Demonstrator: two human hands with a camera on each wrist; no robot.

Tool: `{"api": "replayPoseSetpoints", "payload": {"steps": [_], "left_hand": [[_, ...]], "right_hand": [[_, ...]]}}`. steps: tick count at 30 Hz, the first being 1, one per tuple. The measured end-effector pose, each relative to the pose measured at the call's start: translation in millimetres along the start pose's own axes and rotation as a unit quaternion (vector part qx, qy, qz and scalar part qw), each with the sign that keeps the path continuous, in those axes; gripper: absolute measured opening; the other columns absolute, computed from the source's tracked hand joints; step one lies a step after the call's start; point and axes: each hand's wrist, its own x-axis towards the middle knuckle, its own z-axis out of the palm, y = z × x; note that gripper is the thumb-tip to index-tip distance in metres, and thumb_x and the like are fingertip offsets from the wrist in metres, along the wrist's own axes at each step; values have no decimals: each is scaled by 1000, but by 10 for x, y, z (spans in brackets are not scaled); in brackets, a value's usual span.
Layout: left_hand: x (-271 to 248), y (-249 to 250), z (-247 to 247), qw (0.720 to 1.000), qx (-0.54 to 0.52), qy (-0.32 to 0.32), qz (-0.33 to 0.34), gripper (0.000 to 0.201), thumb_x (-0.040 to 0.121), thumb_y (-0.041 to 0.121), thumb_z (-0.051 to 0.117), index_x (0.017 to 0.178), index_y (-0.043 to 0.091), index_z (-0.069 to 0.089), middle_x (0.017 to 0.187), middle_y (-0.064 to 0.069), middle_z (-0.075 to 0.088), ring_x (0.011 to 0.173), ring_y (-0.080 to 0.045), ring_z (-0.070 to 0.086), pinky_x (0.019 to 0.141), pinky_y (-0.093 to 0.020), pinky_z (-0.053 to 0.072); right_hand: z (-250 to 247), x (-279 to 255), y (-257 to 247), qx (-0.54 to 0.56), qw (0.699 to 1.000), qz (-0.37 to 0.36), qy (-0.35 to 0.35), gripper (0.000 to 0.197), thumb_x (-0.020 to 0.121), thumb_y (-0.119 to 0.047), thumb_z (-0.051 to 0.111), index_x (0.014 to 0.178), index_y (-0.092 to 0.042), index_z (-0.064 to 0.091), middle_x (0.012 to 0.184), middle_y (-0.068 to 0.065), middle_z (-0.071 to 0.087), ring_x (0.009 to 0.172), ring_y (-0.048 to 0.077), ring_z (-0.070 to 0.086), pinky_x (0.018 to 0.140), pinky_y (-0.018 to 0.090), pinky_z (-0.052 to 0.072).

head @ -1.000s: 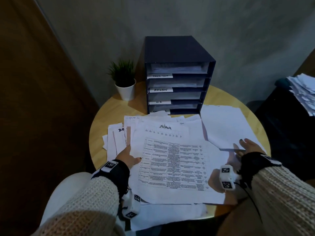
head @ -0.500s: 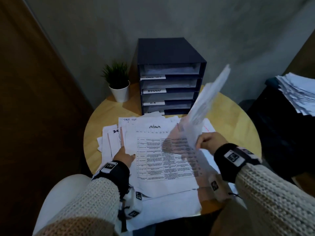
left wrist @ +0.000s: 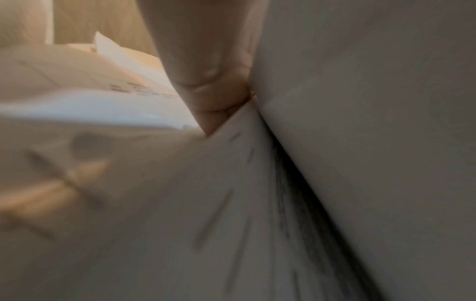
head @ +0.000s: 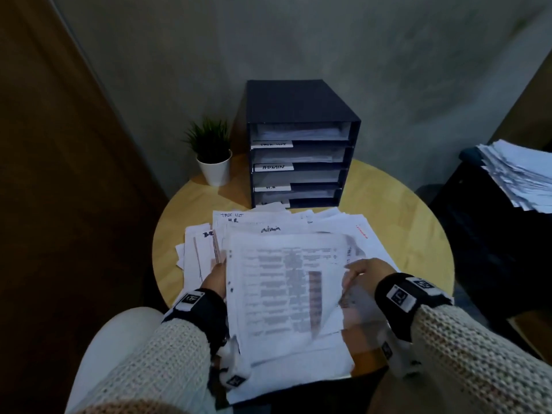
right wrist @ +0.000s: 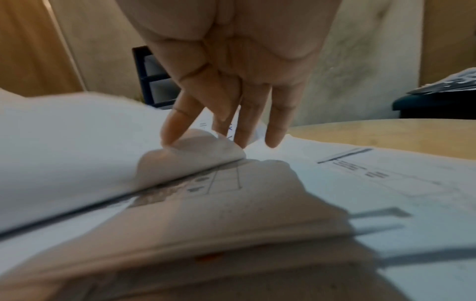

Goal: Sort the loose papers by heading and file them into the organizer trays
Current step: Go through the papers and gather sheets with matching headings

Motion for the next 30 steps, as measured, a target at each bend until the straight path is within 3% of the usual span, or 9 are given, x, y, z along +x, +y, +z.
{"api": "replayPoseSetpoints", "payload": {"steps": [1, 3, 7, 14, 18, 20, 23, 27, 30], "left_hand": [[-33, 31, 12, 999, -40, 0, 12, 65, 92, 57, 40, 140, 13, 38, 142, -6, 43, 127, -29, 45, 106, -32, 34], [-27, 2, 18, 998, -59, 4, 30, 57, 89, 63, 39, 129, 23, 47, 130, 0, 49, 117, -24, 50, 102, -31, 37], [55, -56, -5, 998, -57, 2, 26, 71, 84, 66, 47, 132, 15, 52, 130, -11, 57, 118, -29, 54, 106, -35, 40], [138, -139, -37, 988, 104, 27, 106, 57, 88, 10, 62, 140, 7, 38, 138, -13, 50, 123, -28, 50, 101, -29, 38], [190, -153, -91, 990, 74, 34, 118, 65, 83, 2, 67, 141, 6, 36, 136, -14, 51, 123, -28, 50, 102, -30, 38], [226, -175, -129, 991, 52, 25, 118, 71, 79, -3, 71, 140, 6, 36, 136, -15, 51, 123, -28, 50, 103, -33, 39], [239, -192, -148, 991, 54, 4, 119, 80, 74, -3, 74, 142, 8, 34, 136, -14, 51, 124, -28, 49, 105, -34, 39], [258, -212, -79, 988, 73, -26, 133, 81, 70, 13, 81, 140, 12, 39, 133, -10, 54, 121, -25, 52, 105, -36, 41], [300, -177, -46, 991, 51, -6, 122, 35, 94, 16, 52, 128, 10, 48, 126, -17, 58, 99, -29, 59, 87, -33, 47]], "right_hand": [[-18, 3, 28, 19, 1000, 11, 15, 32, 89, 8, 44, 101, -6, 70, 70, -1, 70, 91, 21, 62, 59, -3, 42], [-62, -27, 37, 3, 998, 46, 40, 31, 93, 4, 45, 114, -2, 67, 105, 12, 71, 111, 26, 59, 84, 9, 45], [-107, -11, 45, -57, 991, 98, 74, 38, 99, -14, 45, 135, -12, 52, 143, 6, 48, 132, 22, 46, 110, 25, 33], [-87, 123, 150, -167, 974, 140, 56, 31, 97, -12, 42, 122, -1, 55, 125, 15, 56, 113, 27, 57, 93, 31, 45], [-76, 151, 188, -59, 986, 150, 51, 56, 94, -56, 41, 78, -3, 50, 73, 13, 48, 72, 24, 52, 59, 28, 34], [-80, 150, 199, -73, 985, 158, 18, 55, 89, -60, 47, 85, -6, 58, 85, 16, 58, 97, 30, 60, 66, 32, 43], [-69, 163, 289, -114, 981, 159, 13, 63, 92, -47, 53, 138, -4, 44, 145, 12, 44, 133, 28, 42, 107, 33, 37], [-128, 137, 267, -118, 979, 159, 52, 46, 93, -31, 57, 130, -7, 50, 135, 12, 54, 120, 27, 54, 90, 28, 44], [-238, 141, 202, -110, 980, 143, 88, 31, 95, -15, 53, 124, -3, 53, 126, 15, 60, 100, 29, 60, 70, 21, 45]]}}
